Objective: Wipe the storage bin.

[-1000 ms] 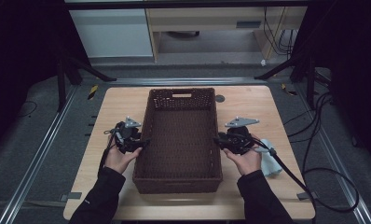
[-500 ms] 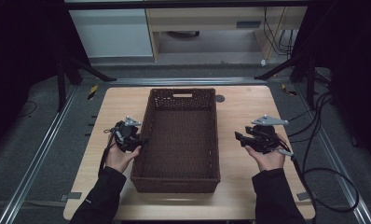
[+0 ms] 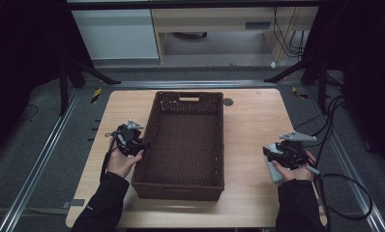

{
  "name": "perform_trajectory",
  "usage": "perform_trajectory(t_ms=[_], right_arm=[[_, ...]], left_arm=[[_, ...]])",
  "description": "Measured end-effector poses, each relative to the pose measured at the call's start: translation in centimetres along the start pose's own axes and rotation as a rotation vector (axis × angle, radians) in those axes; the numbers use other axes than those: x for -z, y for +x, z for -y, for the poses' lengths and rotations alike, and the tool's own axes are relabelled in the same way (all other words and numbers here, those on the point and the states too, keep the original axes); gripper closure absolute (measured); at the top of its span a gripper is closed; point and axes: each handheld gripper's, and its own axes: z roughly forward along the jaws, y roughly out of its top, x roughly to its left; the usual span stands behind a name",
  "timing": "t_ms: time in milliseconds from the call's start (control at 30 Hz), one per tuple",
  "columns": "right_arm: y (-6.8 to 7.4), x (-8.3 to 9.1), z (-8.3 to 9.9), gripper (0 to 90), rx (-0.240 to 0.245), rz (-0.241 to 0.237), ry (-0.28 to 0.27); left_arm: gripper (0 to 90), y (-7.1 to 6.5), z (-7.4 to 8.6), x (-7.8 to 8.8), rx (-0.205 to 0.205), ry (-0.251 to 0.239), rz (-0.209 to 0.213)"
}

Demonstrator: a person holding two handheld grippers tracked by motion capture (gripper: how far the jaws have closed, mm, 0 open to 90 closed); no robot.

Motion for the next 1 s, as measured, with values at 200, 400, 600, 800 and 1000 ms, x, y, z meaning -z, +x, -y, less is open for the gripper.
perform_trajectory(t_ms=[200,400,600,800,1000], right_arm=[[-0.9,-0.4,1.9,46.1,-0.012,0.020,0.039],[-1.9,-1.1,4.1,47.5,-0.026,0.037,0.094],[-2.5,-1.7,4.9,57.8,-0.043,0.018,0.125],[-2.5,-2.3,5.0,78.9,-0.029,0.001,0.171],[-2.1,-2.3,4.0,82.1,-0.026,-0.031,0.157]], left_arm=[[71.6,0.4,-0.1,-0.1,-0.003,0.005,0.007],[71.6,0.6,-0.1,-0.1,-0.004,0.004,0.015],[71.6,0.7,-0.1,-0.1,0.000,-0.001,0.020],[72.1,0.8,-0.1,-0.1,0.005,-0.005,0.033],[72.4,0.8,-0.1,0.0,0.020,-0.006,0.047]])
